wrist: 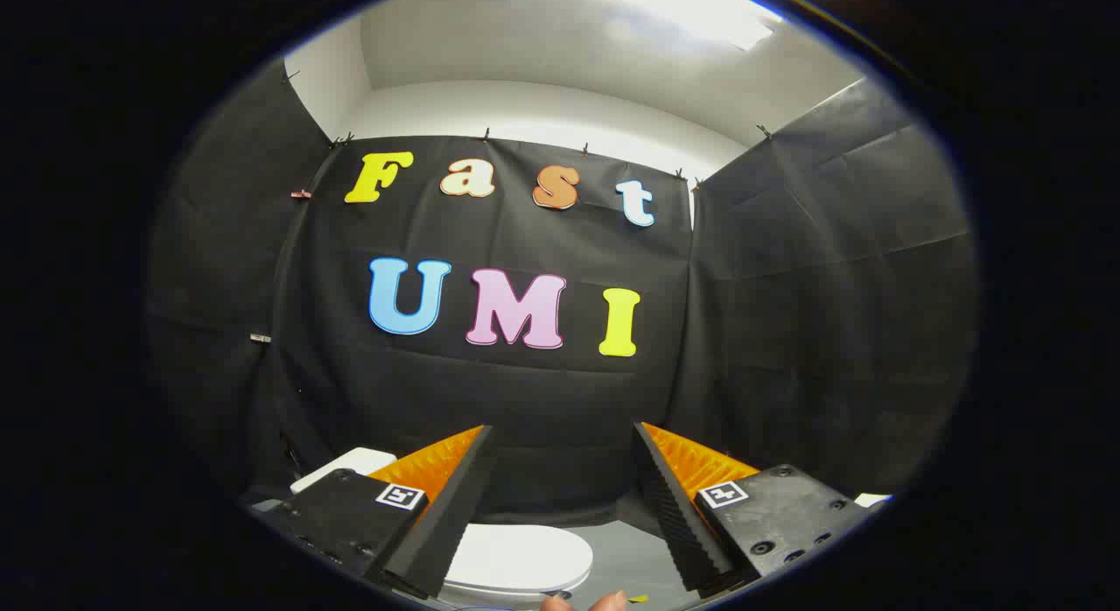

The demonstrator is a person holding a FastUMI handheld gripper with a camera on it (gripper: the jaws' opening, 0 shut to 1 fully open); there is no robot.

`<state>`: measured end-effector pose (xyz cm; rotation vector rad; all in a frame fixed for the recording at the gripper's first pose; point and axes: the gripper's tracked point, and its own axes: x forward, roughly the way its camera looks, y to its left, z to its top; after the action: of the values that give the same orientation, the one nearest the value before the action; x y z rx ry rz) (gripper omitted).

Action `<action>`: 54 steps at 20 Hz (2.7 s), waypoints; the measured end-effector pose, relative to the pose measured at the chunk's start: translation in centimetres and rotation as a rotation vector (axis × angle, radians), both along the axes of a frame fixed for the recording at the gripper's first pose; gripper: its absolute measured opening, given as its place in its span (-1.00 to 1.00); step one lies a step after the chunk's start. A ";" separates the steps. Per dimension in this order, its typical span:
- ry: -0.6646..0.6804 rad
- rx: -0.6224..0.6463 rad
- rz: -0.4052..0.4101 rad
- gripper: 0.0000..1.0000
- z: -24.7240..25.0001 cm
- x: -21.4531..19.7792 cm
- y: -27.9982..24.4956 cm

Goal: Open the toilet lid.

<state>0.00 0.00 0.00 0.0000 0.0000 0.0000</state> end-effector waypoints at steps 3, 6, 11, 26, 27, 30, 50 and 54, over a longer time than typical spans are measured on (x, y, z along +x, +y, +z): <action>-0.004 -0.003 0.006 0.96 0.2 0.0 0.2; -0.004 -0.001 0.004 0.95 0.2 -0.1 0.2; -0.009 -0.007 0.010 0.95 0.5 -0.3 0.5; 0.001 -0.004 0.019 0.95 -0.1 -0.1 0.4; 0.004 -0.002 0.017 0.95 -0.4 0.1 0.1; 0.008 0.015 0.039 0.95 -1.4 1.1 0.1; 0.606 0.789 0.320 0.96 -34.5 6.6 -1.4; 0.746 0.884 0.325 0.95 -42.7 6.1 -2.7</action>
<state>6.05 -2.75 -42.66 0.8842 0.7465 0.3253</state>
